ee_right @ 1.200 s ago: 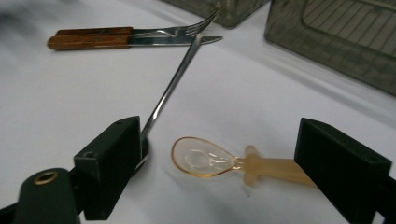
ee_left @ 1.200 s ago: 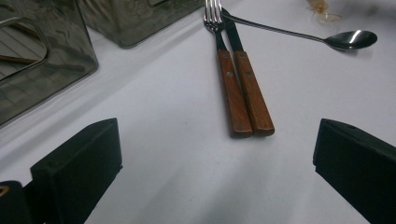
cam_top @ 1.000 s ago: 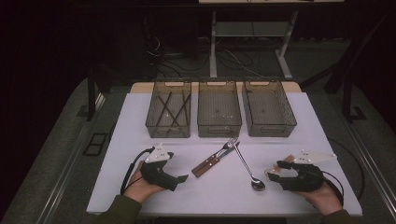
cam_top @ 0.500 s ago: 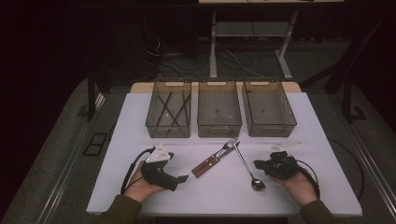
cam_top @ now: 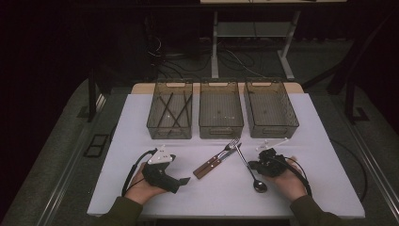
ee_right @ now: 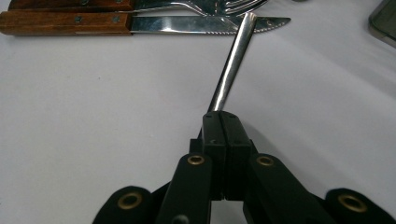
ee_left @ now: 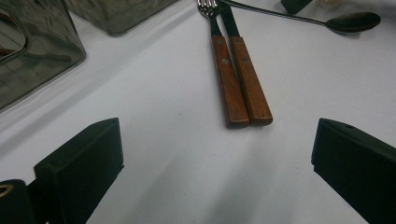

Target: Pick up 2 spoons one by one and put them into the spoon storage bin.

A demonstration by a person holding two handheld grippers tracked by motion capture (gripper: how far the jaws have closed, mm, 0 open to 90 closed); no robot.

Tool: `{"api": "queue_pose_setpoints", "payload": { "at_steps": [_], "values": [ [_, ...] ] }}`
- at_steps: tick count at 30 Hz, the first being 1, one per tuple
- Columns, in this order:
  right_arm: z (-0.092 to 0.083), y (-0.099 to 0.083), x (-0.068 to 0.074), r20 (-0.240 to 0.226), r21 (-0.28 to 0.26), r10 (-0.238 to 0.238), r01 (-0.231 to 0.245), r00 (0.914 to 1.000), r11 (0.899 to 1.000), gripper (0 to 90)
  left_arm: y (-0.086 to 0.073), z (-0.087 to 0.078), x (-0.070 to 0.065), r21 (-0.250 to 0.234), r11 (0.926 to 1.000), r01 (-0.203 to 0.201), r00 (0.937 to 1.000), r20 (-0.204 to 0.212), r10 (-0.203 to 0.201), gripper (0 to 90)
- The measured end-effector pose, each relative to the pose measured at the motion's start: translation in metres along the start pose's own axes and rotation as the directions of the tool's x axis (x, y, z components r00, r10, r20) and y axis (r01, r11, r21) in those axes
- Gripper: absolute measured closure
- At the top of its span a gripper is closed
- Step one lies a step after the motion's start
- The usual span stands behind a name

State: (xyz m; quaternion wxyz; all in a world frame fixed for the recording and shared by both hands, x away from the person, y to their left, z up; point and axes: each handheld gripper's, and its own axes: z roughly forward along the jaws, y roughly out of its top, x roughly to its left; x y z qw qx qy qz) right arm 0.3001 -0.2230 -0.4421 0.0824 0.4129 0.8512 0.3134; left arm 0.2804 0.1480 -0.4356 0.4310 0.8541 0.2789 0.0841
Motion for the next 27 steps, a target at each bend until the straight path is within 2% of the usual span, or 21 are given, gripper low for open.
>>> {"api": "queue_pose_setpoints", "payload": {
  "at_steps": [7, 21, 27],
  "values": [
    [0.001, 0.001, 0.003, -0.007, 0.005, -0.011, 0.011, 0.9999, 1.0, 89.4, 0.0, 0.0, 0.0, 0.007, 1.0, 0.001, 1.0, 0.001, -0.001, 1.2],
    [0.005, 0.004, 0.016, -0.064, 0.015, -0.065, 0.066, 0.9958, 0.998, 89.4, 0.0, 0.001, 0.0, 0.015, 0.9999, 0.002, 1.0, 0.008, -0.002, 1.1],
    [0.005, 0.004, 0.018, -0.078, 0.015, -0.073, 0.074, 0.9943, 0.997, 89.4, -0.001, 0.001, 0.0, 0.017, 0.9999, 0.0, 0.9999, 0.01, 0.0, 1.2]
  ]
}}
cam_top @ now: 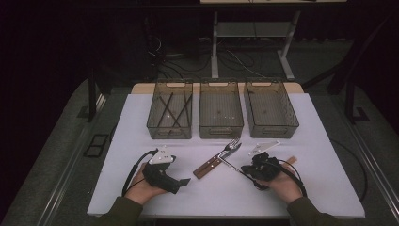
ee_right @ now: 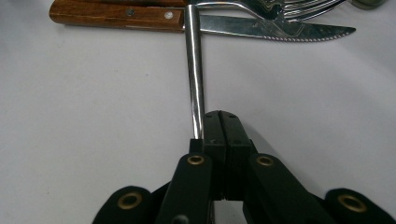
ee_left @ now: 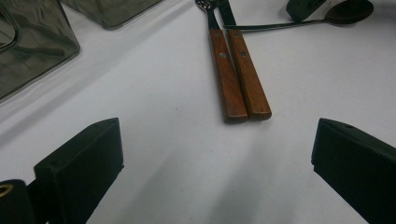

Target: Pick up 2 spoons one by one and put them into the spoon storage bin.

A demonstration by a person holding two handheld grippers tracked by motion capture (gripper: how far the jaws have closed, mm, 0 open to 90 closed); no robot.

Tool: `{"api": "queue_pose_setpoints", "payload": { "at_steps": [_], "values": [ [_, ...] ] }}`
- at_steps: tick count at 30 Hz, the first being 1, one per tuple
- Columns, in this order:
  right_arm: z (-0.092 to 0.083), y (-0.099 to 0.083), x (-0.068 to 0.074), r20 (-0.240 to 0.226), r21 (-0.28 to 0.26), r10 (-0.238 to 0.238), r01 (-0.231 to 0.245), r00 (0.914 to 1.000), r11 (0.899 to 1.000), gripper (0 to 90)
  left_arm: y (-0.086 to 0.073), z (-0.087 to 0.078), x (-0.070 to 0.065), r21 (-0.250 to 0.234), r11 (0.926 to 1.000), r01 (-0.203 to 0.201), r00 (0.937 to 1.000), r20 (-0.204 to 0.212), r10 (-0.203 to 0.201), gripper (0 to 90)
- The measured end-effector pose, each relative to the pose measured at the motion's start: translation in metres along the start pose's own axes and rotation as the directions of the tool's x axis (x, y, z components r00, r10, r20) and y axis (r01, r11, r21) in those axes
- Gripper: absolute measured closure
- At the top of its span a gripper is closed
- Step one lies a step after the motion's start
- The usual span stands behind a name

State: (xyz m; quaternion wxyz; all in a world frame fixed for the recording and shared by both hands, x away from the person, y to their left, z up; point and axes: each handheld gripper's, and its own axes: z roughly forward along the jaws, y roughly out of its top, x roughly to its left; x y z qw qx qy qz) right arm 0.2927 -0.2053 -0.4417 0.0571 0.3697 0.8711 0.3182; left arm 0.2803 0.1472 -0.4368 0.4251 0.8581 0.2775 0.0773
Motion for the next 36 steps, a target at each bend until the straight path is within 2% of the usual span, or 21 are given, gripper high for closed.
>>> {"api": "queue_pose_setpoints", "payload": {
  "at_steps": [3, 5, 9, 12, 19, 23, 28, 36],
  "values": [
    [-0.001, 0.0, 0.0, 0.003, -0.003, 0.0, 0.0, 1.0, 1.0, 88.3, 0.0, 0.0, 0.0, 0.0, 1.0, -0.001, 1.0, 0.001, 0.001, 1.2],
    [-0.006, 0.0, 0.0, -0.006, -0.024, 0.009, -0.009, 0.9999, 1.0, 84.4, 0.0, 0.0, 0.0, 0.0, 1.0, -0.002, 1.0, 0.001, 0.002, 1.2],
    [-0.023, -0.006, -0.001, -0.042, -0.058, 0.038, -0.041, 0.9984, 0.998, 73.6, 0.0, 0.0, 0.0, 0.0, 1.0, -0.001, 1.0, 0.002, 0.001, 1.2],
    [-0.036, -0.015, 0.0, -0.064, -0.072, 0.05, -0.055, 0.9967, 0.996, 69.0, 0.0, 0.0, 0.0, 0.0, 1.0, -0.004, 1.0, 0.003, 0.004, 1.2],
    [-0.063, -0.042, -0.002, -0.028, -0.092, 0.06, -0.062, 0.9978, 0.994, 63.3, 0.0, 0.0, 0.0, 0.006, 1.0, -0.006, 1.0, 0.004, 0.006, 1.2],
    [-0.065, -0.054, -0.003, -0.018, -0.077, 0.066, -0.067, 0.9977, 0.995, 61.6, 0.0, 0.001, -0.001, 0.009, 0.9999, -0.004, 1.0, 0.006, 0.004, 1.2],
    [-0.06, -0.052, -0.005, -0.022, -0.053, 0.052, -0.053, 0.9984, 0.997, 61.2, 0.0, 0.001, -0.001, 0.016, 0.9998, -0.01, 0.9999, 0.006, 0.01, 1.3],
    [-0.055, -0.053, -0.008, -0.016, -0.032, 0.057, -0.058, 0.9982, 0.998, 59.9, 0.0, 0.002, -0.001, 0.015, 0.9998, -0.014, 0.9999, 0.01, 0.014, 1.2]
  ]
}}
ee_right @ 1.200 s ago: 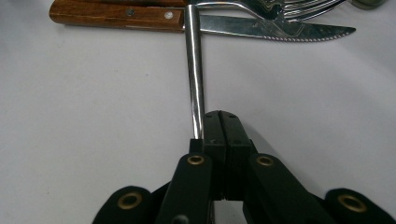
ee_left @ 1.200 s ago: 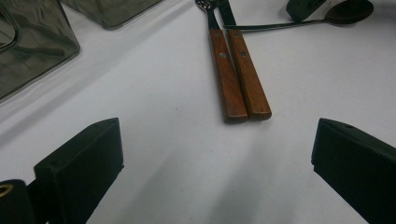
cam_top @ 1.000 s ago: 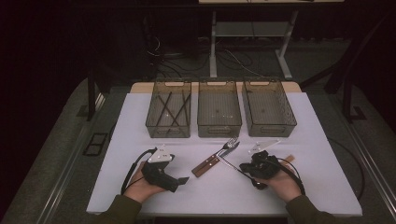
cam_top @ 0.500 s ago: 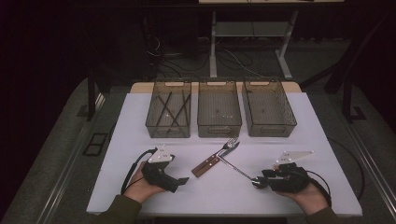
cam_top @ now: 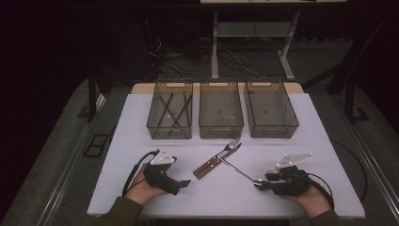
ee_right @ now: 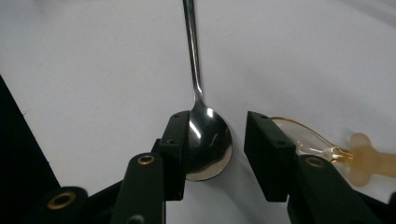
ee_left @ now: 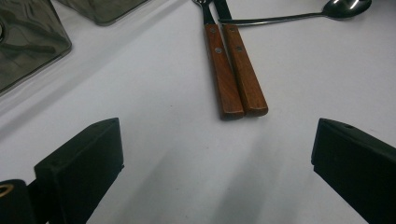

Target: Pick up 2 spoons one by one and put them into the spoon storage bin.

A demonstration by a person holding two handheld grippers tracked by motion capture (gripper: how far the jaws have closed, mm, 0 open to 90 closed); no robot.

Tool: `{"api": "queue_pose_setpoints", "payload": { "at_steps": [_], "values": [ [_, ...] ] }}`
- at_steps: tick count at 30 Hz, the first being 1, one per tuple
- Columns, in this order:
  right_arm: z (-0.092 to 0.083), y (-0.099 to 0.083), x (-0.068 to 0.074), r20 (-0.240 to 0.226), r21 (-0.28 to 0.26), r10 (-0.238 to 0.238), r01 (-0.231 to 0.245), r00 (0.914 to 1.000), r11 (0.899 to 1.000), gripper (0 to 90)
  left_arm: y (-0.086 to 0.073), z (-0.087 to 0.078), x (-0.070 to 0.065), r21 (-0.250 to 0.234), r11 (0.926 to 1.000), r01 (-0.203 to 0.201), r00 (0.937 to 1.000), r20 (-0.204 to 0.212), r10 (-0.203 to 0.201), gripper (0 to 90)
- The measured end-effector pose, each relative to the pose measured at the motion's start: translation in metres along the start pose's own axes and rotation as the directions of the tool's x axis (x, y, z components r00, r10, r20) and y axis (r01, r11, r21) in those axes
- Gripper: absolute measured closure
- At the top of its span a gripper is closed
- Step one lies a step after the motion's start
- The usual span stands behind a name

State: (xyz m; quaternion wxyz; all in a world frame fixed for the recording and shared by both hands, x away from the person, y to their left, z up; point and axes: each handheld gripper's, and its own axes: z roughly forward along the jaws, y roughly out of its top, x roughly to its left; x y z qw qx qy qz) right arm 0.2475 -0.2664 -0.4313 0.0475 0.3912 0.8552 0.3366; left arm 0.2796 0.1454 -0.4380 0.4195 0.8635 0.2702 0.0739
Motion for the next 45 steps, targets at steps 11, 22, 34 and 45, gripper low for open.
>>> {"api": "queue_pose_setpoints", "payload": {
  "at_steps": [11, 22, 34, 45],
  "values": [
    [0.009, -0.001, 0.003, 0.001, 0.042, -0.016, 0.016, 0.9999, 0.999, 56.9, 0.0, 0.0, 0.0, 0.002, 1.0, -0.002, 1.0, 0.0, 0.002, 1.2],
    [0.011, -0.002, 0.009, 0.02, 0.057, -0.071, 0.07, 0.9973, 0.996, 57.4, 0.0, 0.0, 0.0, 0.003, 1.0, -0.006, 1.0, 0.0, 0.006, 1.2],
    [0.012, -0.002, 0.014, 0.036, 0.057, -0.132, 0.129, 0.9907, 0.99, 69.0, 0.0, 0.0, -0.001, 0.003, 1.0, -0.005, 1.0, -0.001, 0.005, 1.2],
    [0.008, 0.001, 0.018, 0.046, 0.018, -0.159, 0.158, 0.9863, 0.987, 82.5, 0.0, 0.0, 0.0, 0.005, 0.9999, -0.01, 0.9999, 0.001, 0.01, 1.2]
  ]
}}
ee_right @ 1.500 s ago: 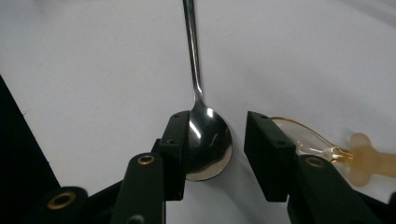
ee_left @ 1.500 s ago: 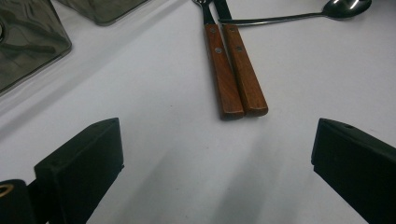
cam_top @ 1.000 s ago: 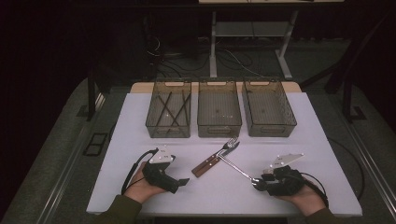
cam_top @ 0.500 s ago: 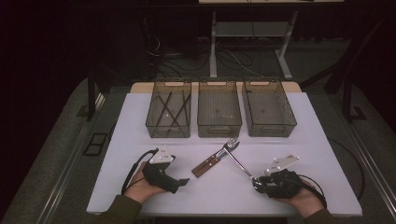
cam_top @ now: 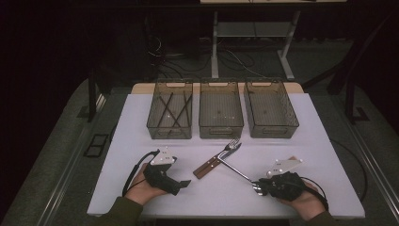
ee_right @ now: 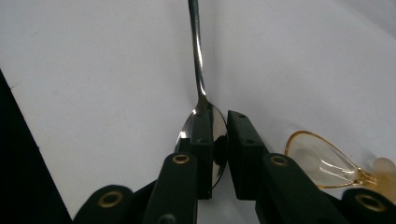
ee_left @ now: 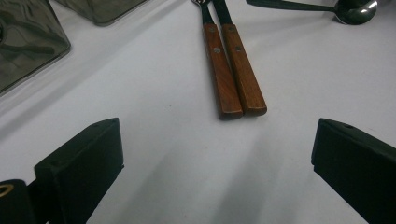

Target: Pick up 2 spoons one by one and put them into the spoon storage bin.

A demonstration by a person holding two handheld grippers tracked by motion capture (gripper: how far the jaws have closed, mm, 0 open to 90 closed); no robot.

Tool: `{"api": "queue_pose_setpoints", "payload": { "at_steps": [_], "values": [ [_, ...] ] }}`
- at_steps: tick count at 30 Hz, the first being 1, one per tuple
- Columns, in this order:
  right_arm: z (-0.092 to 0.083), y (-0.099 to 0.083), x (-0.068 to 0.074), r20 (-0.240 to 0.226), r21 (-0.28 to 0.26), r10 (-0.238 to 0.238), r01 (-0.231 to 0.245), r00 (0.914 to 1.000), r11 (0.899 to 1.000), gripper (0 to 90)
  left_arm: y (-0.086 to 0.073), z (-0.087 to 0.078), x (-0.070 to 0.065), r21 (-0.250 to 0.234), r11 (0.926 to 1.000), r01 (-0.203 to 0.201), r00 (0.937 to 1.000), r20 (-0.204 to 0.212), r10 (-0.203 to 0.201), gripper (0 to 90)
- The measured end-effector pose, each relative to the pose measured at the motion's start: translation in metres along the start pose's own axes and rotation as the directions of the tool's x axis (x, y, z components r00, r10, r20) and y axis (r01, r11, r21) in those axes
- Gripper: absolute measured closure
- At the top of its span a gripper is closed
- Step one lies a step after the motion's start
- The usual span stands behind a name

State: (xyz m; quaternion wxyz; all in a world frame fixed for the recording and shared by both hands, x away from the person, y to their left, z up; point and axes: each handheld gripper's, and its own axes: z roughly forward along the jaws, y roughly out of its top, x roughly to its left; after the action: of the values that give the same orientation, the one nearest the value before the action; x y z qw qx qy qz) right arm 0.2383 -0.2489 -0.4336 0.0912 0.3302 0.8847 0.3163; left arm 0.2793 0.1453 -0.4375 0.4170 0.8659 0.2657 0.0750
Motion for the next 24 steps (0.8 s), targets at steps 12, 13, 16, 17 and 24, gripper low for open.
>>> {"api": "queue_pose_setpoints", "payload": {
  "at_steps": [12, 13, 16, 17, 24],
  "values": [
    [-0.003, 0.002, 0.001, -0.048, -0.034, 0.012, -0.014, 0.9987, 0.999, 88.3, 0.0, 0.0, -0.001, -0.016, 0.9999, -0.007, 0.9998, 0.016, 0.007, 0.7],
    [-0.003, 0.002, 0.001, -0.051, -0.034, 0.017, -0.019, 0.9986, 0.999, 88.3, -0.001, 0.0, -0.001, -0.018, 0.9998, -0.006, 0.9998, 0.017, 0.006, 0.7],
    [-0.004, 0.003, 0.0, -0.057, -0.035, 0.015, -0.017, 0.9982, 0.999, 88.3, -0.001, -0.001, -0.001, -0.029, 0.9996, 0.001, 0.9997, 0.023, -0.001, 0.7],
    [-0.005, 0.003, -0.001, -0.062, -0.044, 0.021, -0.024, 0.9979, 0.999, 88.3, -0.001, -0.001, -0.001, -0.034, 0.9994, 0.007, 0.9997, 0.025, -0.006, 0.6],
    [-0.011, 0.007, -0.007, -0.044, -0.073, 0.05, -0.053, 0.9978, 0.996, 88.3, -0.005, -0.003, -0.002, -0.047, 0.9988, 0.013, 0.9995, 0.028, -0.012, 0.3]
  ]
}}
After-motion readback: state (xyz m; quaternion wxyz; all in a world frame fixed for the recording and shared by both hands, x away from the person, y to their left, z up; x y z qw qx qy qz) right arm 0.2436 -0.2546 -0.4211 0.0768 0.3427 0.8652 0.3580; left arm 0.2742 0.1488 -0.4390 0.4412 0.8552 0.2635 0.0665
